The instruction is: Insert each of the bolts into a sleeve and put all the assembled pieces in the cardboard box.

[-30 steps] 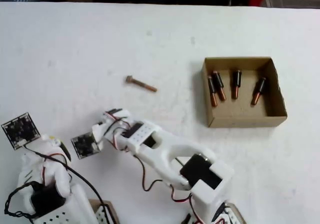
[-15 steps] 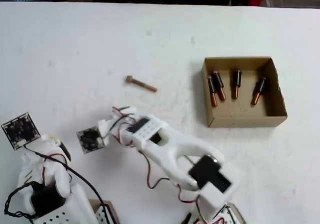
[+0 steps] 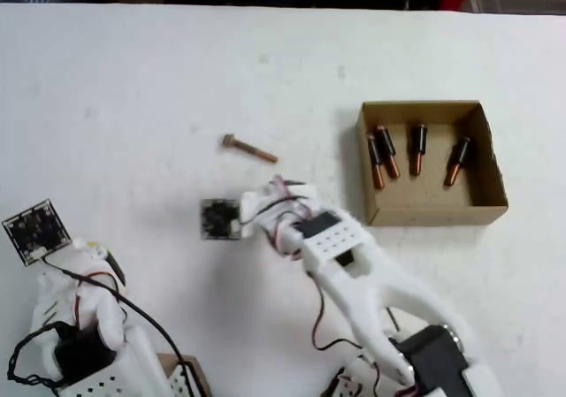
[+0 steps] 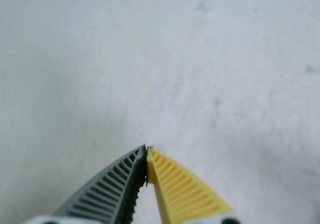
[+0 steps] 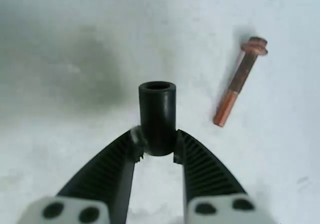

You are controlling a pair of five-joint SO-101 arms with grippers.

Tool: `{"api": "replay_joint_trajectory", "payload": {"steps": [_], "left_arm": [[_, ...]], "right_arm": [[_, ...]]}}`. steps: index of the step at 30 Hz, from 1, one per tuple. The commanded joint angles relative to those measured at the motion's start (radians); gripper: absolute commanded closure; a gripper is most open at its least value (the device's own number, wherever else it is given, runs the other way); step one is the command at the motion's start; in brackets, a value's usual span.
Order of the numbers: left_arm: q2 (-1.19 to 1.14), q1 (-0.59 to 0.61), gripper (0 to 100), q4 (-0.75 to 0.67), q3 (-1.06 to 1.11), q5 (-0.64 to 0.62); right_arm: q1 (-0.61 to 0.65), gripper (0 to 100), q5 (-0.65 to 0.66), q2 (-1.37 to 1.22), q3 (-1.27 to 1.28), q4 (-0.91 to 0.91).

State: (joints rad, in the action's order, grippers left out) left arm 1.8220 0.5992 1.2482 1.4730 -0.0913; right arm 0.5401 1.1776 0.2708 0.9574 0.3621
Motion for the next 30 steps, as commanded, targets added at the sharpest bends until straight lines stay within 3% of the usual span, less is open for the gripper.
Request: {"api": "replay_joint_trajectory", "payload": {"steps": [1, 6, 11, 19, 30], "left_arm": [[0.008, 0.005, 98, 0.005, -0.048, 0.009], [0.008, 0.005, 98, -0.003, -0.029, 0.009], [0.008, 0.005, 98, -0.014, -0.026, 0.008], [0.008, 0.004, 98, -0.011, -0.026, 0.008], [0.008, 0.004, 98, -0.009, -0.026, 0.008]], "right_arm": [[-0.082, 98.1, -0.012, 0.064, -0.002, -0.001], [-0.162, 98.1, -0.035, 0.081, 0.006, 0.008], [-0.17, 97.8, -0.276, 0.077, 0.052, 0.065], [-0.166, 97.7, -0.519, 0.038, -0.063, 0.203], [-0.193, 97.7, -0.612, -0.346, -0.397, 0.384]]}}
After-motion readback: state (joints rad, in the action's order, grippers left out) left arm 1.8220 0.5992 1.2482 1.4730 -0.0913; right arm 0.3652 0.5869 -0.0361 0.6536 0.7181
